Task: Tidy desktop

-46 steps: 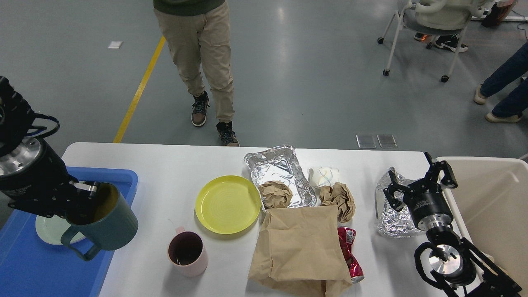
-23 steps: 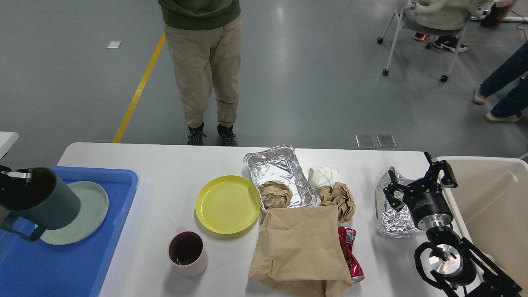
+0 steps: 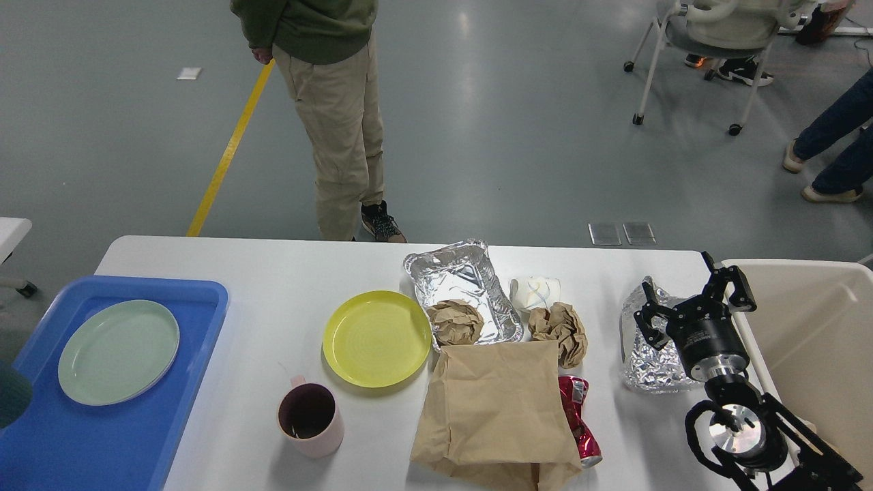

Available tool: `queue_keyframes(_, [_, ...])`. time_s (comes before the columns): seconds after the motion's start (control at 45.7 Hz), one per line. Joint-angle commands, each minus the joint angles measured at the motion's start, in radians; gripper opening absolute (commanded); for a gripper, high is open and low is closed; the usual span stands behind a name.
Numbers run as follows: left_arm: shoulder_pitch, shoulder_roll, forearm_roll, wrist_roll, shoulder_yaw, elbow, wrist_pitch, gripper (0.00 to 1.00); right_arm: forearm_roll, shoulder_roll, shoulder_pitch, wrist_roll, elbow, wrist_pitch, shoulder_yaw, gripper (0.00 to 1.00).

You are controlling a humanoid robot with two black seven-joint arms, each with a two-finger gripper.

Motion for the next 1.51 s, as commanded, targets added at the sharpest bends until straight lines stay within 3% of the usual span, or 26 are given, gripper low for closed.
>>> queue_keyframes(0.0, [0.211, -0.008, 0.001, -0.023, -0.166, 0.149, -0.034, 0.00, 0.000, 0.000, 0.000, 0.000, 0.000, 0.000, -0.001, 1.00])
queue_keyframes(0.241, [0.454, -0.011, 0.048, -0.026, -0.378, 0.271, -0.035, 0.00, 0.000, 0.000, 0.000, 0.000, 0.000, 0.000, 0.000, 1.00])
queue_keyframes(0.35, [0.491, -0.048, 0.045, -0.034, -0.392, 0.307, -0.037, 0.00, -0.001, 0.000, 0.000, 0.000, 0.000, 0.000, 0.000, 1.00])
queue_keyframes(0.525, [0.551, -0.080, 0.040, -0.092, -0.413, 0.383, -0.037, 0.00, 0.000, 0.000, 0.000, 0.000, 0.000, 0.000, -0.001, 1.00])
queue_keyframes(1.138, [0.678, -0.152, 0.039, -0.093, -0.482, 0.511, -0.026, 0.01, 0.000, 0.000, 0.000, 0.000, 0.000, 0.000, 0.000, 1.00])
queue_keyframes(1.182, [0.687, -0.154, 0.037, -0.093, -0.484, 0.509, -0.021, 0.06, 0.000, 0.000, 0.000, 0.000, 0.000, 0.000, 0.000, 1.00])
queue_keyframes(1.27, [0.701, -0.157, 0.034, -0.092, -0.506, 0.509, 0.009, 0.30, 0.000, 0.000, 0.000, 0.000, 0.000, 0.000, 0.000, 1.00])
queue_keyframes(1.401, [0.732, -0.152, 0.014, -0.086, -0.540, 0.509, 0.072, 0.52, 0.000, 0.000, 0.000, 0.000, 0.000, 0.000, 0.000, 1.00])
queue_keyframes(1.489, [0.733, -0.146, -0.010, -0.086, -0.542, 0.509, 0.086, 0.76, 0.000, 0.000, 0.000, 0.000, 0.000, 0.000, 0.000, 1.00])
